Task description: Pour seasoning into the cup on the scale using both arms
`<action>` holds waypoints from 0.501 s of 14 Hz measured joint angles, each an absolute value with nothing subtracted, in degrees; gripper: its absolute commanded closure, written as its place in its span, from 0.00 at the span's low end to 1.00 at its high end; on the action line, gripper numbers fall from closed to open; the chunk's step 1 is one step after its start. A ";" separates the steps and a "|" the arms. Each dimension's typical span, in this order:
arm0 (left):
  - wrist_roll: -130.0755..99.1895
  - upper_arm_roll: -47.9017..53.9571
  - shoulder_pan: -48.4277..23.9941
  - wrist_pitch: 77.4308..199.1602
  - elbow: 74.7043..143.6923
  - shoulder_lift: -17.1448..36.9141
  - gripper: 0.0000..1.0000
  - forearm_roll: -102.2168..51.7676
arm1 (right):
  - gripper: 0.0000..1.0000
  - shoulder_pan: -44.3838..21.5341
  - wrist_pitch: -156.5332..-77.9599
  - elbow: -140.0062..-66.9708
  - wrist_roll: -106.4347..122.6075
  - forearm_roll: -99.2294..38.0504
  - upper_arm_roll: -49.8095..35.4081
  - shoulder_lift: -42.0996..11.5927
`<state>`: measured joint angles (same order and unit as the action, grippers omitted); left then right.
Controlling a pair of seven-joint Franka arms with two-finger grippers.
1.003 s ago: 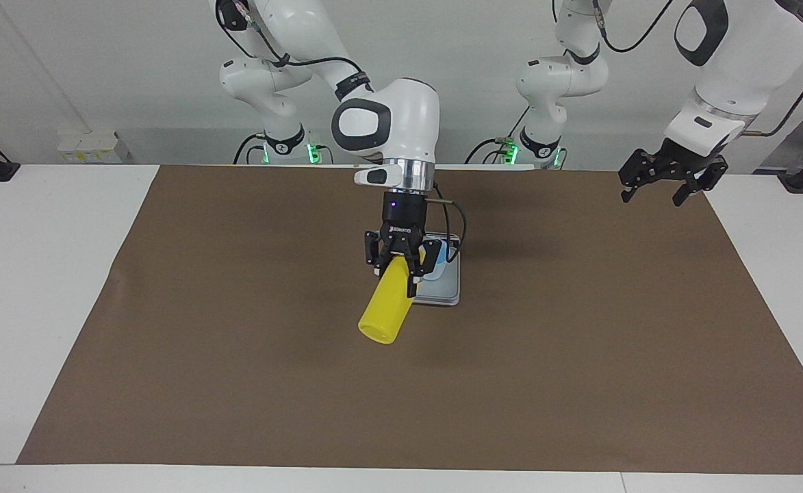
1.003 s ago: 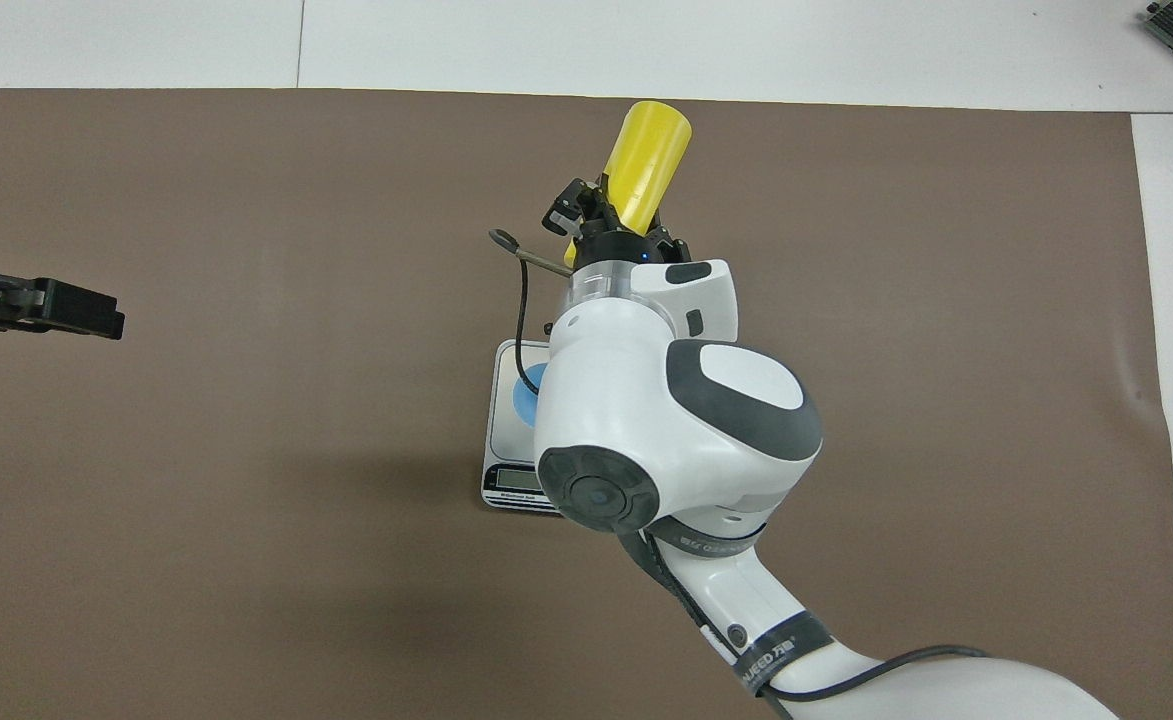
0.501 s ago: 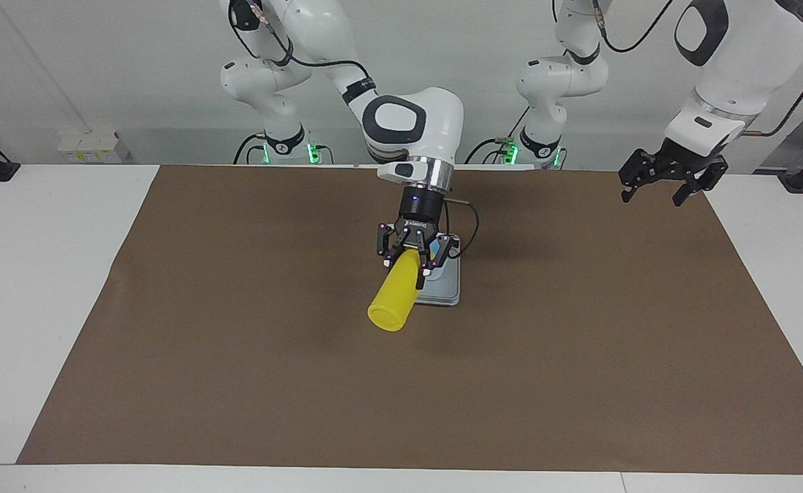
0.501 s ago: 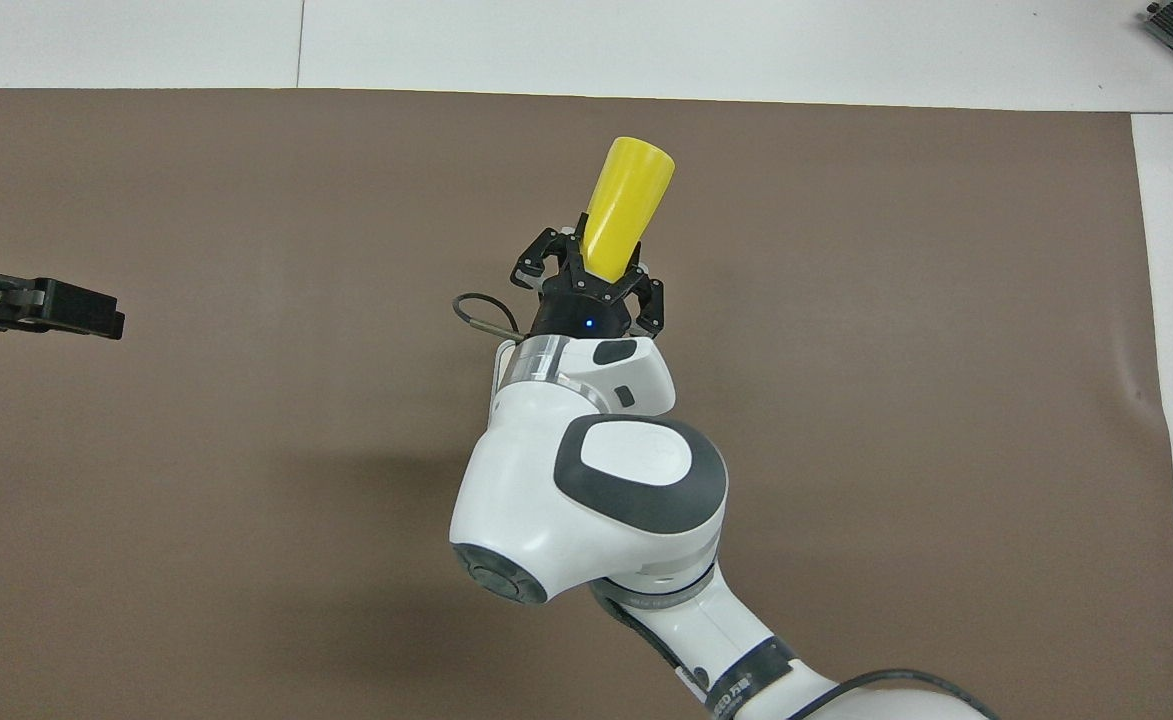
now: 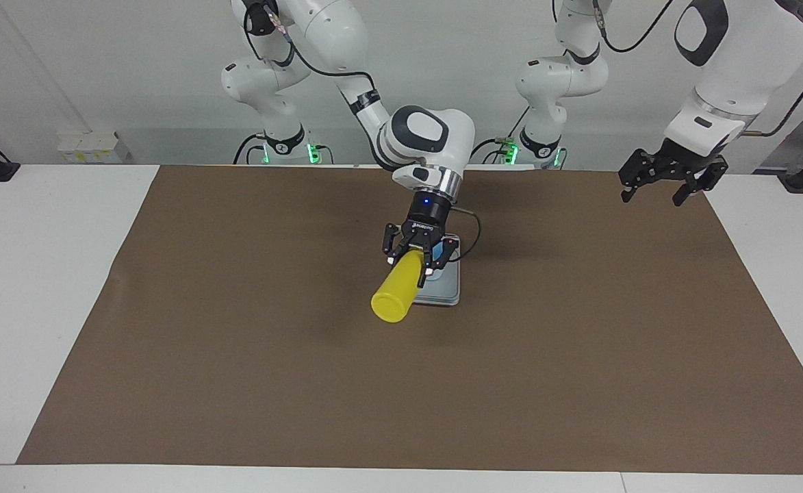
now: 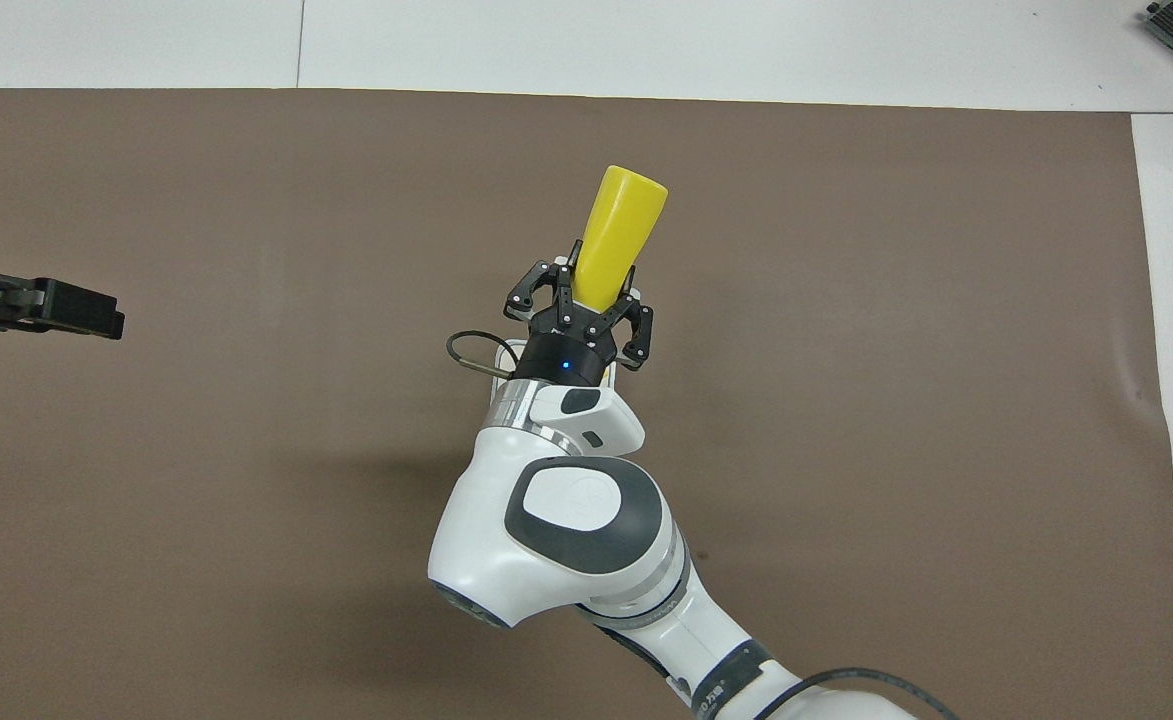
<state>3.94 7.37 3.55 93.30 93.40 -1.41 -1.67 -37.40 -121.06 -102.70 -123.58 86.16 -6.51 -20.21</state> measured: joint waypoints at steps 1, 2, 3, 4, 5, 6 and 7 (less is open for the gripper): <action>3.94 7.37 3.55 93.30 93.40 -1.41 0.00 -1.67 | 1.00 -37.88 -120.28 -102.82 -123.81 86.36 -6.51 -20.20; 3.94 7.37 3.55 93.30 93.40 -1.41 0.00 -1.67 | 1.00 -38.40 -119.54 -103.09 -124.88 87.07 -6.51 -20.20; 3.94 7.37 3.55 93.30 93.40 -1.41 0.00 -1.67 | 1.00 -38.75 -119.05 -103.52 -126.31 88.15 -6.51 -20.17; 3.94 7.37 3.55 93.30 93.40 -1.41 0.00 -1.67 | 1.00 -38.92 -118.95 -104.05 -127.73 89.54 -6.51 -20.16; 3.94 7.37 3.55 93.30 93.40 -1.41 0.00 -1.67 | 1.00 -38.93 -118.95 -104.56 -129.01 90.94 -6.51 -20.15; 3.94 7.37 3.55 93.30 93.40 -1.41 0.00 -1.67 | 1.00 -38.92 -118.95 -104.97 -129.91 91.95 -6.48 -20.13; 3.94 7.37 3.55 93.30 93.40 -1.41 0.00 -1.67 | 1.00 -38.90 -118.95 -105.21 -130.38 92.55 -6.45 -20.12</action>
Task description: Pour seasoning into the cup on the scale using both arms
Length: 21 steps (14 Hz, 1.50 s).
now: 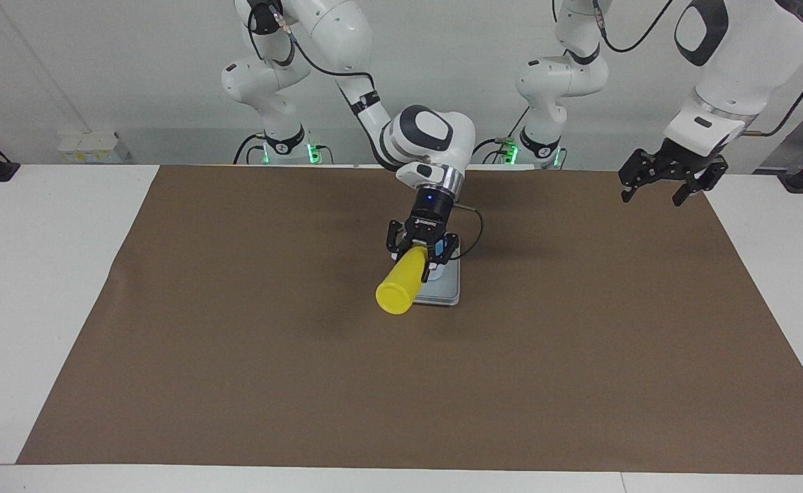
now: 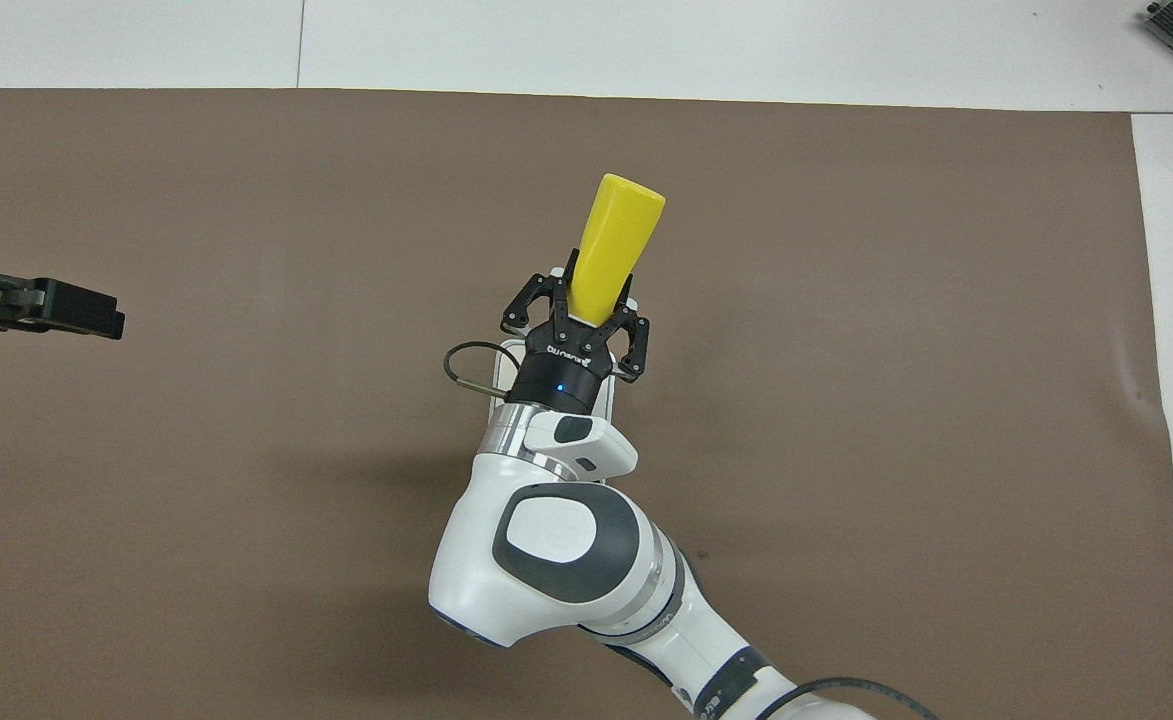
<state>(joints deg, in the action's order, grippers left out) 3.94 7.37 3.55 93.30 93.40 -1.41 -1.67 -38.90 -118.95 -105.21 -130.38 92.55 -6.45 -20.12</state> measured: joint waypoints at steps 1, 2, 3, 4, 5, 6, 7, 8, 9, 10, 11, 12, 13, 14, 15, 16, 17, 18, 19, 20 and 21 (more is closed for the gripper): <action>3.94 7.37 3.55 93.30 93.40 -1.41 0.00 -1.67 | 1.00 -38.88 -118.95 -105.29 -130.79 93.02 -6.43 -20.11; 3.94 7.37 3.55 93.30 93.40 -1.41 0.00 -1.67 | 1.00 -38.87 -118.95 -105.33 -131.63 93.67 -6.42 -20.07; 3.94 7.37 3.55 93.30 93.40 -1.41 0.00 -1.67 | 1.00 -38.87 -118.95 -105.37 -132.55 93.94 -6.41 -20.02; 3.94 7.37 3.55 93.30 93.40 -1.41 0.00 -1.67 | 1.00 -38.86 -118.95 -105.39 -133.31 94.03 -6.40 -19.99; 3.94 7.37 3.55 93.30 93.40 -1.41 0.00 -1.67 | 1.00 -38.85 -118.95 -105.42 -133.84 94.06 -6.40 -19.98; 3.94 7.37 3.55 93.30 93.40 -1.41 0.00 -1.67 | 1.00 -38.81 -118.95 -105.42 -134.27 94.06 -6.40 -19.98; 3.94 7.37 3.55 93.30 93.40 -1.41 0.00 -1.67 | 1.00 -38.76 -118.95 -105.43 -134.64 94.06 -6.39 -19.98; 3.94 7.37 3.55 93.30 93.40 -1.41 0.00 -1.67 | 1.00 -38.71 -118.96 -105.44 -135.20 94.06 -6.38 -19.98; 3.94 7.37 3.55 93.30 93.40 -1.41 0.00 -1.67 | 1.00 -38.68 -118.96 -105.45 -135.99 94.06 -6.38 -19.98; 3.94 7.37 3.55 93.30 93.40 -1.41 0.00 -1.67 | 1.00 -38.67 -118.96 -105.47 -136.63 94.07 -6.37 -19.98; 3.94 7.37 3.55 93.30 93.40 -1.41 0.00 -1.67 | 1.00 -38.68 -118.98 -105.48 -137.07 94.07 -6.37 -19.98; 3.94 7.37 3.55 93.30 93.40 -1.41 0.00 -1.67 | 1.00 -38.67 -119.05 -105.49 -137.57 94.07 -6.37 -19.98; 3.94 7.37 3.55 93.30 93.40 -1.41 0.00 -1.67 | 1.00 -38.67 -119.17 -105.50 -138.12 94.07 -6.37 -19.98; 3.94 7.37 3.55 93.30 93.40 -1.41 0.00 -1.67 | 1.00 -38.68 -119.28 -105.52 -138.44 94.07 -6.37 -19.98; 3.94 7.37 3.55 93.30 93.40 -1.41 0.00 -1.67 | 1.00 -38.67 -119.30 -105.53 -138.62 94.07 -6.37 -19.98; 3.94 7.37 3.55 93.30 93.40 -1.41 0.00 -1.67 | 1.00 -38.61 -119.32 -105.53 -138.67 94.07 -6.37 -19.98; 3.94 7.37 3.55 93.30 93.40 -1.41 0.00 -1.67 | 1.00 -38.51 -119.38 -105.54 -138.68 94.07 -6.34 -19.98; 3.94 7.37 3.55 93.30 93.40 -1.41 0.00 -1.67 | 1.00 -38.31 -119.58 -105.54 -138.69 94.07 -6.31 -19.98; 3.94 7.37 3.55 93.30 93.40 -1.41 0.00 -1.67 | 1.00 -37.99 -119.93 -105.54 -138.69 94.07 -6.31 -19.98; 3.94 7.37 3.55 93.30 93.40 -1.41 0.00 -1.67 | 1.00 -37.65 -120.23 -105.54 -138.70 94.07 -6.30 -19.98; 3.94 7.37 3.55 93.30 93.40 -1.41 0.00 -1.67 | 1.00 -37.32 -120.81 -105.53 -138.71 94.07 -6.30 -19.95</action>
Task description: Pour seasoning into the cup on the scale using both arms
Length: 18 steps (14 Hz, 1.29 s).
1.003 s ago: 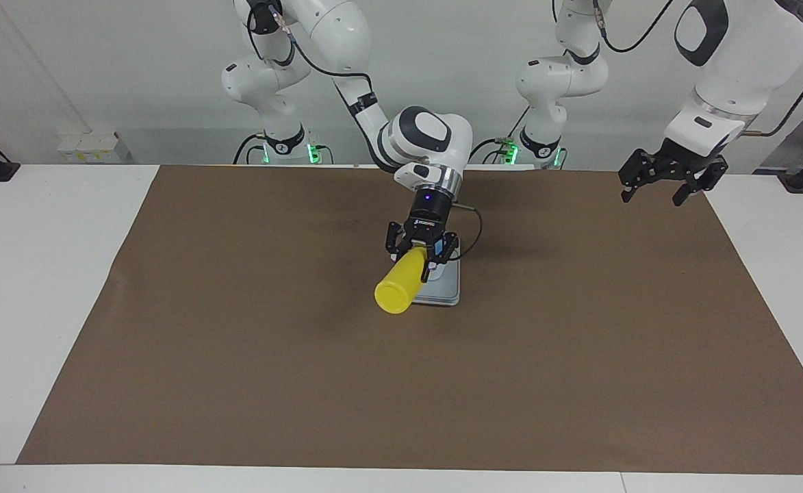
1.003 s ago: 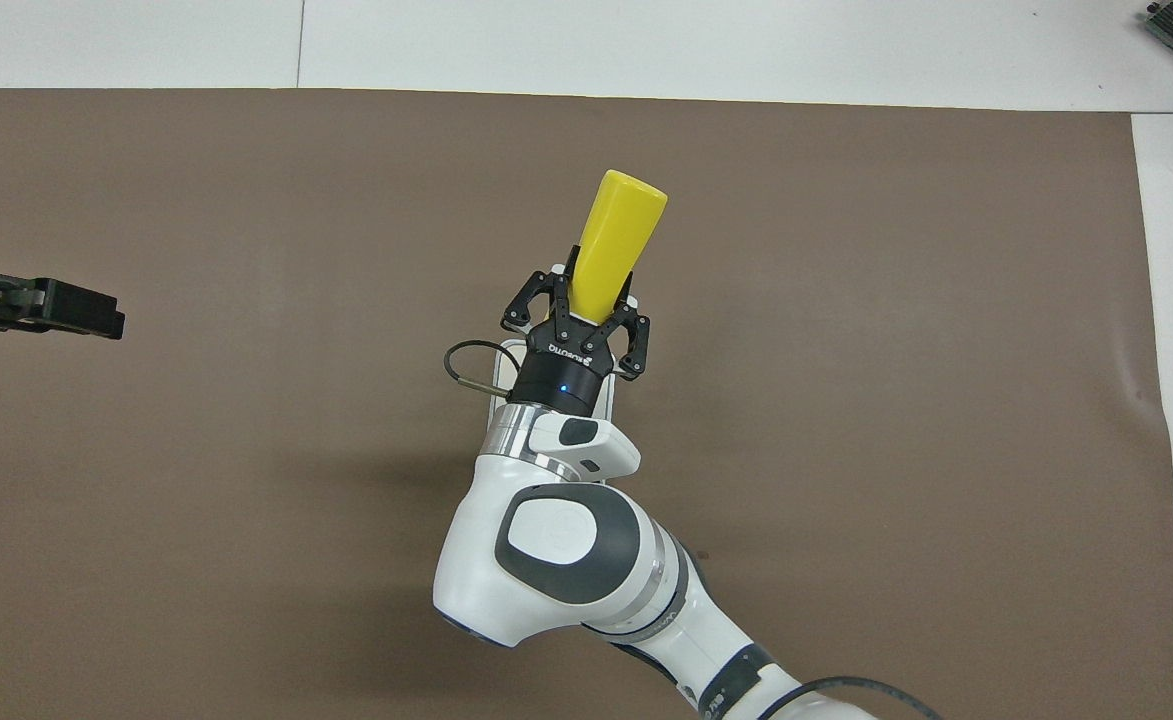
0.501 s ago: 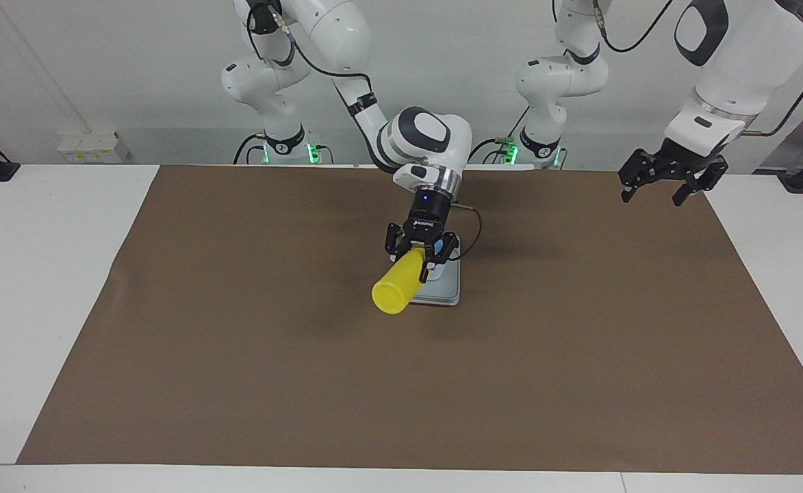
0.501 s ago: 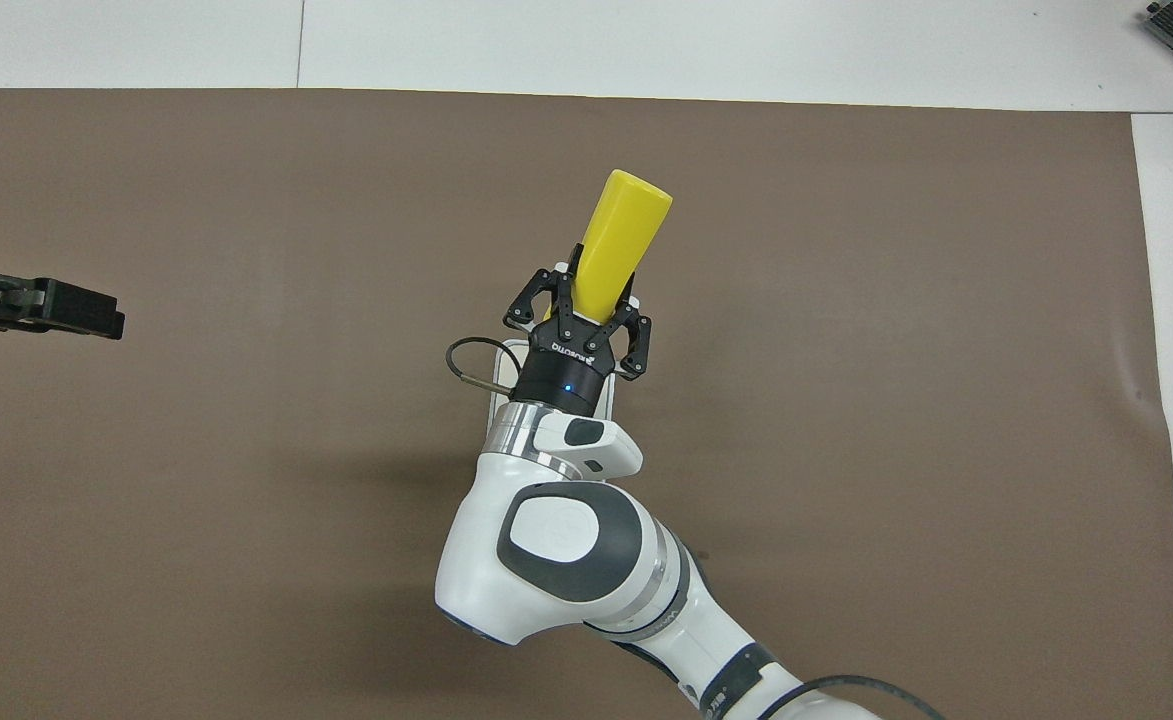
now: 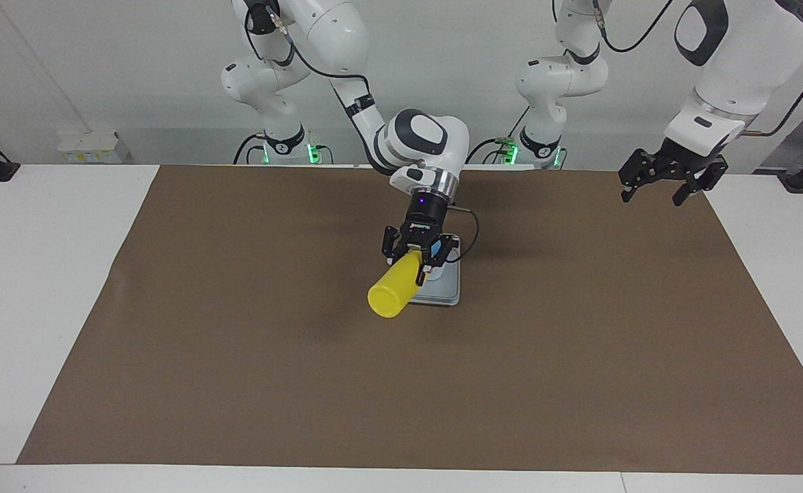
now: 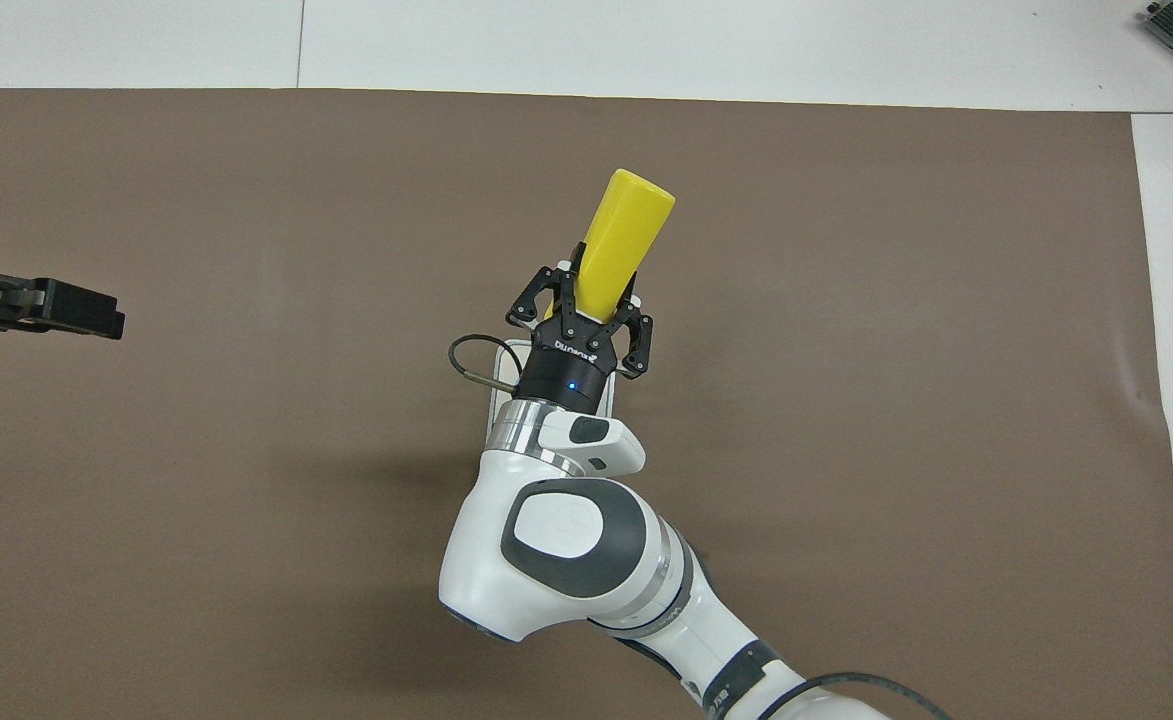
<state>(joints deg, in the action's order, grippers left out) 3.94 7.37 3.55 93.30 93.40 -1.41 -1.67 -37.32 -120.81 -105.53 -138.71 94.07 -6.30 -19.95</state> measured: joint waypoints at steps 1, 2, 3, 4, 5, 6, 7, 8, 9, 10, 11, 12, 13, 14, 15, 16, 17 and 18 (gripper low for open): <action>3.94 7.37 3.55 93.30 93.40 -1.41 0.00 -1.67 | 1.00 -36.90 -122.01 -105.49 -138.77 94.07 -6.30 -19.81; 3.94 7.37 3.55 93.30 93.40 -1.41 0.00 -1.67 | 1.00 -36.23 -123.41 -105.46 -138.80 94.07 -6.30 -19.34; 3.94 7.37 3.55 93.30 93.40 -1.41 0.00 -1.67 | 1.00 -35.34 -124.98 -105.44 -138.81 93.84 -6.30 -18.54; 3.94 7.37 3.55 93.30 93.40 -1.41 0.00 -1.67 | 1.00 -34.43 -126.35 -105.43 -138.83 93.17 -6.29 -17.66; 3.94 7.37 3.55 93.30 93.40 -1.41 0.00 -1.67 | 1.00 -33.53 -127.71 -105.43 -138.83 91.49 -6.29 -16.67; 3.94 7.37 3.55 93.30 93.40 -1.41 0.00 -1.67 | 1.00 -32.73 -128.96 -105.44 -138.83 89.06 -6.29 -15.65; 3.94 7.37 3.55 93.30 93.40 -1.41 0.00 -1.67 | 1.00 -32.10 -129.67 -105.45 -138.83 86.15 -6.28 -14.73; 3.94 7.37 3.55 93.30 93.40 -1.41 0.00 -1.67 | 1.00 -31.63 -129.84 -105.47 -138.66 83.01 -6.28 -14.01; 3.94 7.37 3.55 93.30 93.40 -1.41 0.00 -1.67 | 1.00 -31.19 -129.91 -105.48 -137.82 79.45 -6.29 -13.51; 3.94 7.37 3.55 93.29 93.40 -1.41 0.00 -1.67 | 1.00 -30.69 -130.26 -105.47 -136.24 75.17 -6.28 -13.13; 3.94 7.37 3.55 93.28 93.40 -1.41 0.00 -1.67 | 1.00 -30.11 -130.91 -105.46 -134.12 70.52 -6.28 -12.79; 3.94 7.37 3.55 93.28 93.40 -1.41 0.00 -1.67 | 1.00 -29.47 -131.22 -105.42 -131.41 65.37 -6.28 -12.34; 3.94 7.37 3.55 93.28 93.40 -1.41 0.00 -1.67 | 1.00 -28.59 -131.30 -105.33 -128.00 59.57 -6.26 -11.79; 3.94 7.37 3.55 93.21 93.40 -1.41 0.00 -1.67 | 1.00 -27.72 -131.33 -105.19 -124.96 54.53 -6.26 -11.34; 3.94 7.39 3.55 93.04 93.40 -1.41 0.00 -1.67 | 1.00 -26.72 -131.36 -105.10 -121.94 49.28 -6.26 -10.93; 3.94 7.43 3.55 92.99 93.40 -1.42 0.00 -1.67 | 1.00 -25.62 -131.37 -105.08 -118.94 43.95 -6.23 -10.66; 3.94 7.49 3.54 92.99 93.40 -1.42 0.00 -1.67 | 1.00 -24.11 -131.37 -105.09 -115.49 38.52 -6.20 -10.58; 3.94 7.50 3.53 92.99 93.40 -1.43 0.00 -1.67 | 1.00 -22.61 -131.38 -105.12 -112.41 34.39 -6.17 -10.60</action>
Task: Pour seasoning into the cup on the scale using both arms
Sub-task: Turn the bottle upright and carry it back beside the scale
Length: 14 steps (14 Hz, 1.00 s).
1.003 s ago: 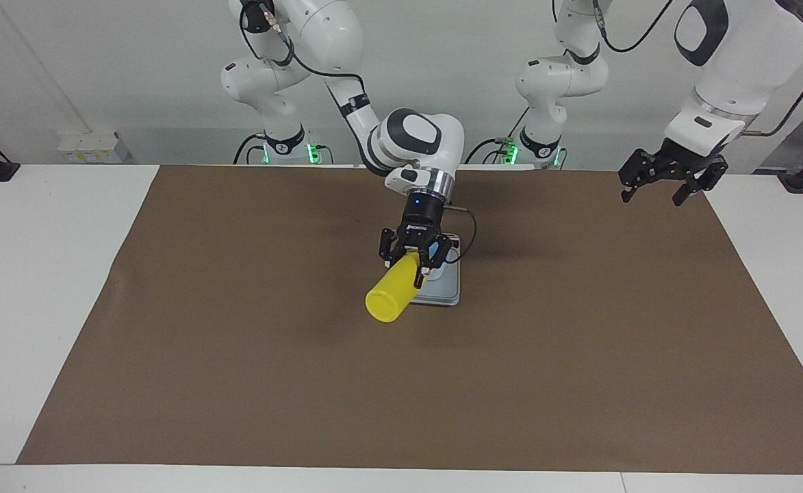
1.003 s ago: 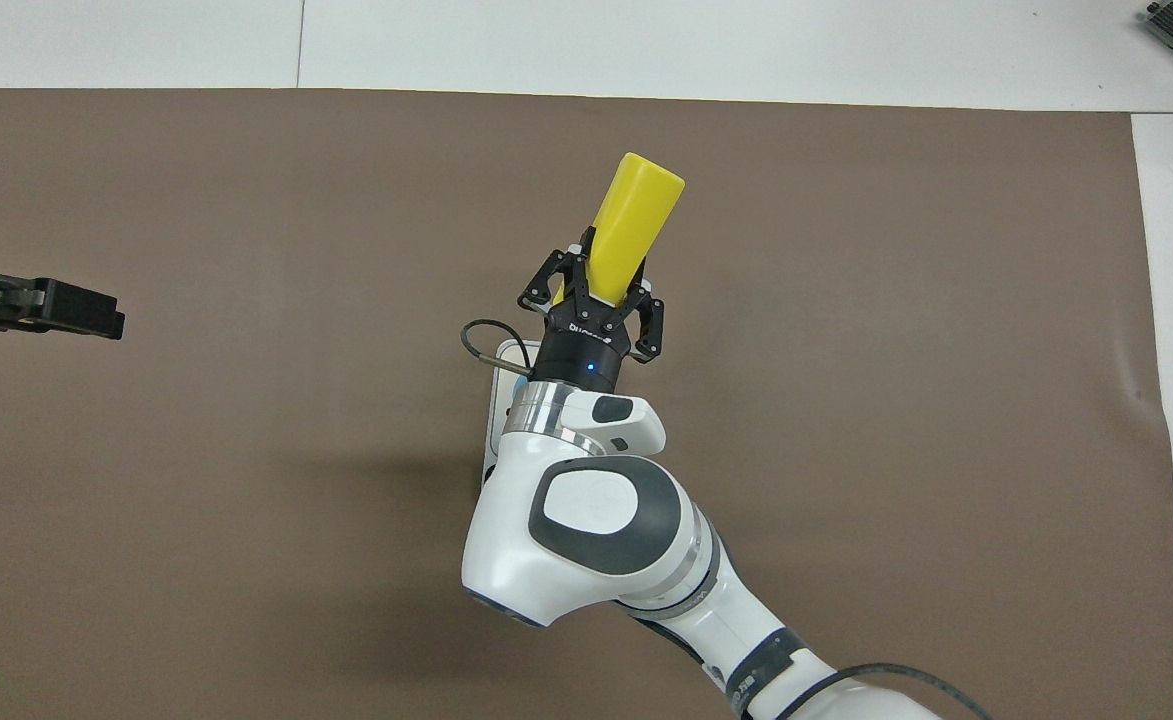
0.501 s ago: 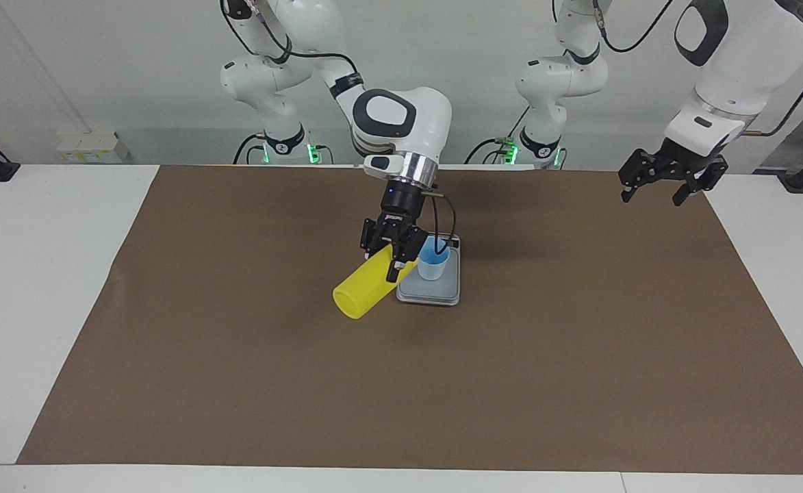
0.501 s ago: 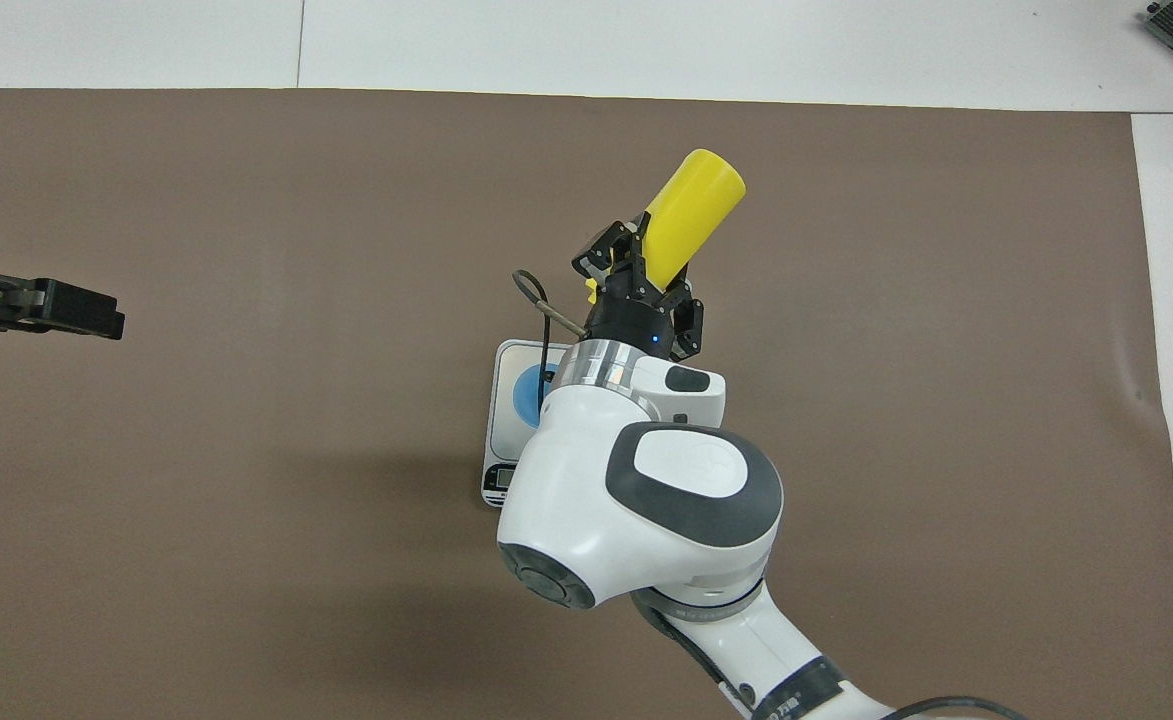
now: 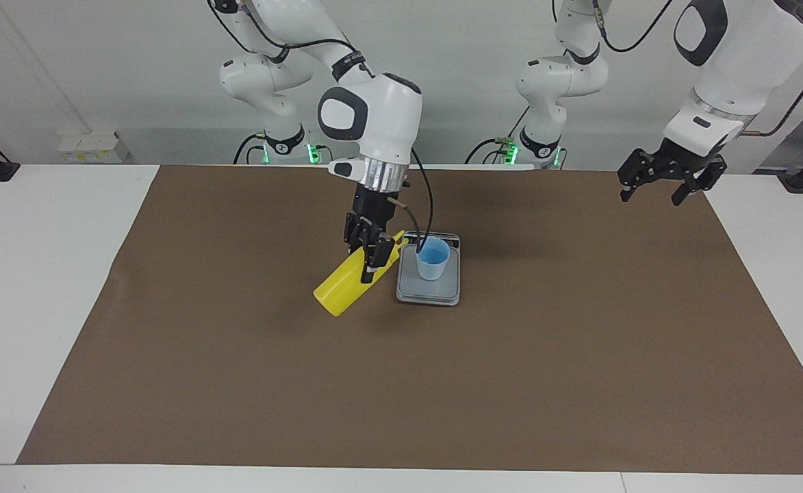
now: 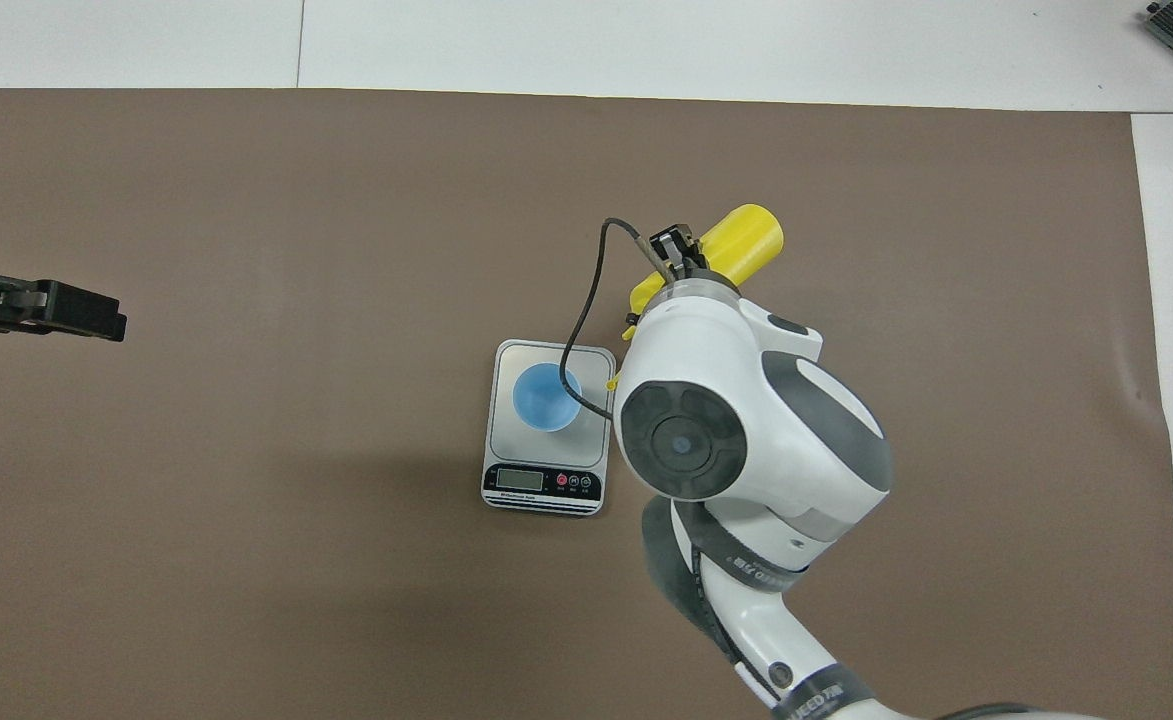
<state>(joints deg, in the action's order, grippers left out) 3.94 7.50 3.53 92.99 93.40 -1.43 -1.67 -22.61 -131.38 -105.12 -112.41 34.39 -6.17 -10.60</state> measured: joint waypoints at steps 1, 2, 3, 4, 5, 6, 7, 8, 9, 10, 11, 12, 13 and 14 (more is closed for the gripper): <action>3.94 7.49 3.53 92.98 93.40 -1.43 0.00 -1.67 | 1.00 -21.18 -131.38 -105.18 -108.91 30.14 -6.15 -10.64; 3.94 7.47 3.54 92.98 93.40 -1.44 0.00 -1.67 | 1.00 -19.88 -131.38 -105.24 -105.01 25.59 -6.15 -10.70; 3.94 7.47 3.54 92.99 93.39 -1.46 0.00 -1.67 | 1.00 -18.64 -131.34 -105.32 -100.63 20.67 -6.13 -10.80; 3.99 7.50 3.52 92.99 93.35 -1.50 0.00 -1.67 | 1.00 -17.44 -131.05 -105.43 -96.08 16.01 -6.13 -10.91; 4.00 7.58 3.48 92.98 93.35 -1.57 0.00 -1.63 | 1.00 -16.18 -130.08 -105.52 -91.72 11.94 -6.12 -11.00; 4.00 7.66 3.46 92.93 93.35 -1.64 0.00 -1.57 | 1.00 -14.73 -128.25 -105.58 -87.09 8.01 -6.10 -11.05; 4.00 7.70 3.46 92.85 93.34 -1.69 0.00 -1.50 | 1.00 -13.19 -126.03 -105.60 -82.29 4.53 -6.08 -11.05; 4.00 7.69 3.46 92.83 93.34 -1.72 0.00 -1.24 | 1.00 -11.66 -123.74 -105.59 -78.11 1.79 -6.06 -11.05; 4.00 7.69 3.46 92.83 93.34 -1.72 0.00 -0.83 | 1.00 -10.02 -121.19 -105.57 -74.14 -0.61 -6.05 -11.03; 4.00 7.69 3.46 92.80 93.34 -1.73 0.00 -0.58 | 1.00 -8.27 -118.48 -105.55 -69.99 -2.82 -6.05 -11.01; 4.00 7.68 3.47 92.64 93.34 -1.77 0.00 -0.47 | 1.00 -6.34 -115.62 -105.54 -65.53 -4.95 -6.04 -10.95; 4.00 7.62 3.50 92.35 93.33 -1.88 0.00 -0.40 | 1.00 -3.89 -112.34 -105.51 -60.17 -7.02 -6.02 -10.81; 4.00 7.49 3.53 92.27 93.33 -2.05 0.00 -0.37 | 1.00 -1.70 -109.73 -105.48 -55.82 -8.26 -6.01 -10.66; 4.00 7.37 3.57 92.28 93.31 -2.27 0.00 -0.37 | 1.00 0.35 -107.17 -105.46 -51.94 -8.85 -6.01 -10.47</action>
<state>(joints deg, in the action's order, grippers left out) 4.00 7.37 3.57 92.28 93.31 -2.27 -0.37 0.35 -107.17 -105.46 -51.94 -8.85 -6.01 -10.47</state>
